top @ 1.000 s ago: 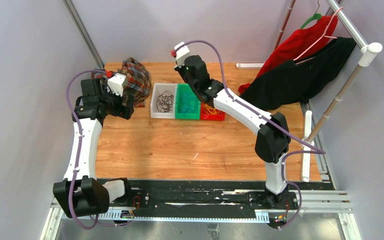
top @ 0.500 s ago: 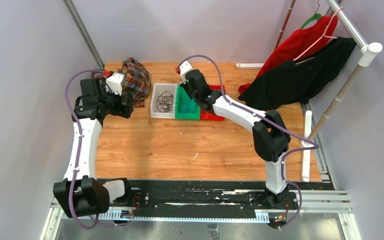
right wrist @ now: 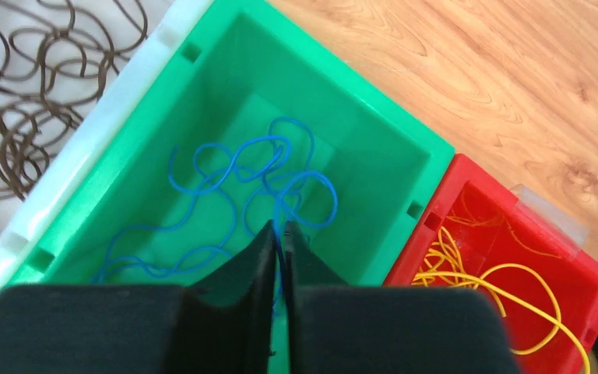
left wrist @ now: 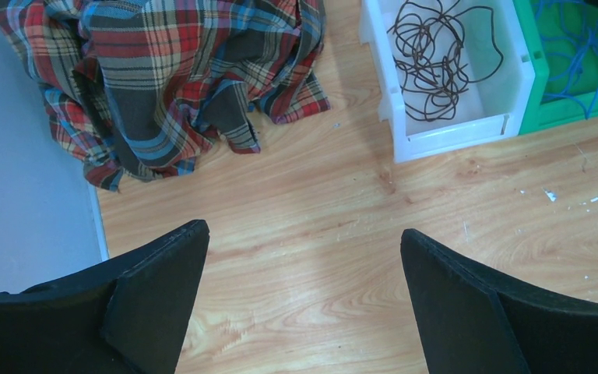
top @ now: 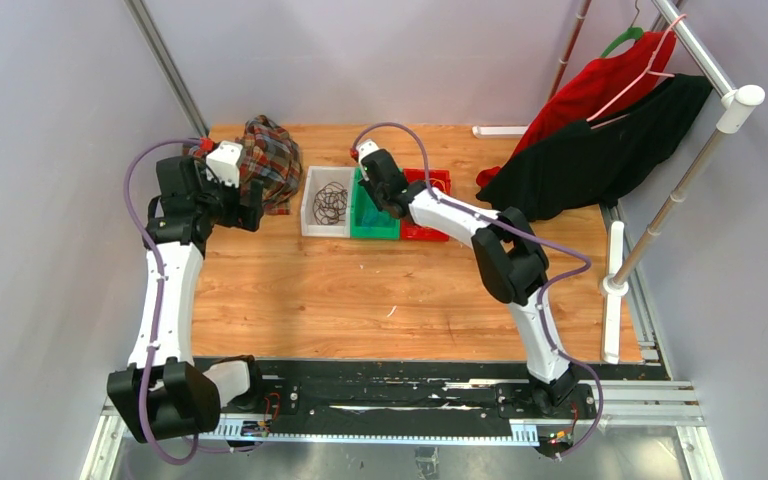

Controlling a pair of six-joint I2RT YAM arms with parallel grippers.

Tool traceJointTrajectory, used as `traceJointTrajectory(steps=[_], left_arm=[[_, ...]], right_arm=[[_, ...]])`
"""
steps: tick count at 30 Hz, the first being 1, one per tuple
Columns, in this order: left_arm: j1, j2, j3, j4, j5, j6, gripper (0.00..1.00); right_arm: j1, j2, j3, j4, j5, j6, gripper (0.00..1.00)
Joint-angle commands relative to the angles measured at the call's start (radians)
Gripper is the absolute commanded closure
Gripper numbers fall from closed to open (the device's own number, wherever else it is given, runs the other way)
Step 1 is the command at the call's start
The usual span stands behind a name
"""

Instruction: Untangle the cables

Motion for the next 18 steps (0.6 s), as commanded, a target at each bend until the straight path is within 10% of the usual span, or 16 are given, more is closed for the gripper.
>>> traceJointTrajectory(steps=[1,5,18], left_arm=[[0.009,-0.026,-0.048,0.079,-0.007,-0.023,0.02],[0.011,-0.009,-0.066,0.1,0.0,-0.035,0.02],[0.01,-0.024,-0.17,0.262,0.127,-0.109,0.02]], right_arm=[[-0.029,0.01,0.116,-0.081,-0.025,0.066,0.86],[-0.027,-0.075,0.072,-0.055,-0.043,0.075,0.33],[-0.029,-0.48,-0.261,0.054,0.122,0.129,0.28]])
